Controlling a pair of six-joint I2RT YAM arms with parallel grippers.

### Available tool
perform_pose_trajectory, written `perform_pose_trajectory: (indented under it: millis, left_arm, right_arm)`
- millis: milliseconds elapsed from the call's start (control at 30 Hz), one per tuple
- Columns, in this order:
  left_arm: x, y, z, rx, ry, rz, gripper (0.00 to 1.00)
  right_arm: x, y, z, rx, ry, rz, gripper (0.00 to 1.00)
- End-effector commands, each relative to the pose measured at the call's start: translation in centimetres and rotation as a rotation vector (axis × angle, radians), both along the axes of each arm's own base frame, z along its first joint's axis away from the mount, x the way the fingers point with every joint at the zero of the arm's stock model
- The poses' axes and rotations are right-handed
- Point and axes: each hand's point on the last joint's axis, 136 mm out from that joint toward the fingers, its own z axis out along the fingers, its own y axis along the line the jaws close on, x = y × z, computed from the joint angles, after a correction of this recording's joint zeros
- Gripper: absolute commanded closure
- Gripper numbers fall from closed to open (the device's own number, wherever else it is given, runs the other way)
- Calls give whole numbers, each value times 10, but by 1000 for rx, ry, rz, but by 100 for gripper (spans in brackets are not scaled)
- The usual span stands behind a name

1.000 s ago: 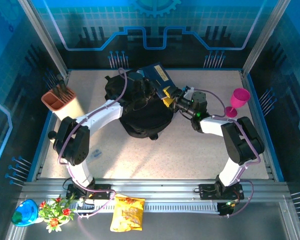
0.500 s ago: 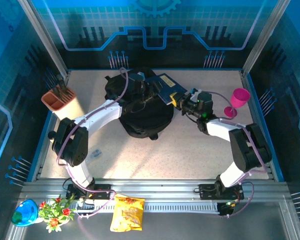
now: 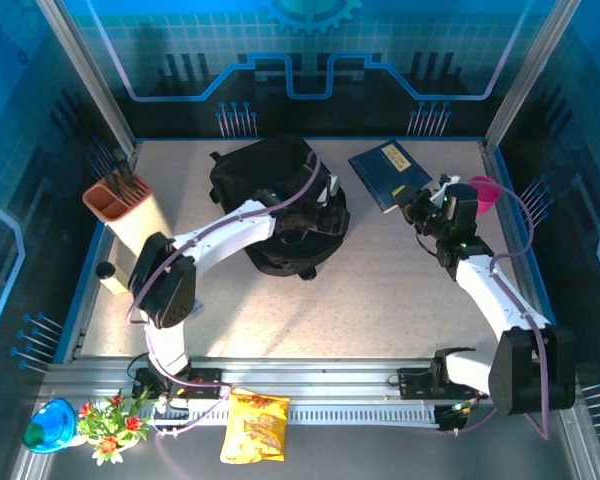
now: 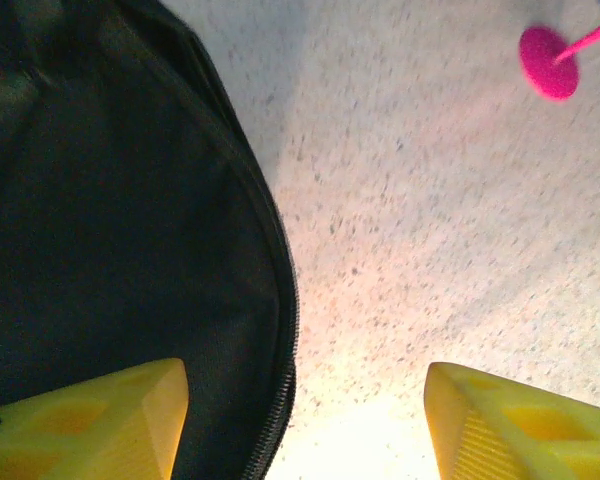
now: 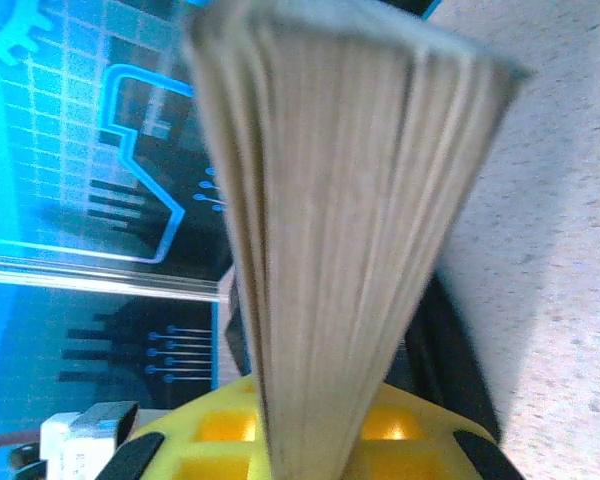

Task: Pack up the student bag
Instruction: Pass the book, then open the student bag at the top-center of the table.

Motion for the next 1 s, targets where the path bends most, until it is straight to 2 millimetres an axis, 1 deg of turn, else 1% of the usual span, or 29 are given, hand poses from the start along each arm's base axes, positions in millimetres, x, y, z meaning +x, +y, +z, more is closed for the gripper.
perform_pose_trajectory:
  millis: [0,133,233,333,467,600,800,967]
  left_arm:
    - [-11,0,-20,78,67,-97,39]
    - [-12,4,-37,153,106,-109,48]
    - [-13,3,-47,174,138,-117,55]
    - [-17,0,-54,169,173,-138,56]
    - [-21,-7,-56,141,199,-175,57]
    - [-19,-6,-59,153,197,-169,63]
    - [-16,-7,-53,147,179,-167,80]
    - [-12,-7,-38,132,137,-160,88]
  right_arm:
    - [-11,-14,-8,-93,22,-15,99]
    - [-17,-20,-13,-115,53,-33,99]
    - [-18,-23,-17,-116,65,-43,99]
    - [-17,-22,-19,-109,74,-36,99]
    - [-16,-21,-21,-105,81,-30,99]
    - [-15,-21,-23,-104,90,-27,99]
    - [-17,-22,-24,-114,93,-32,99]
    - [-20,-25,-23,-125,94,-39,99]
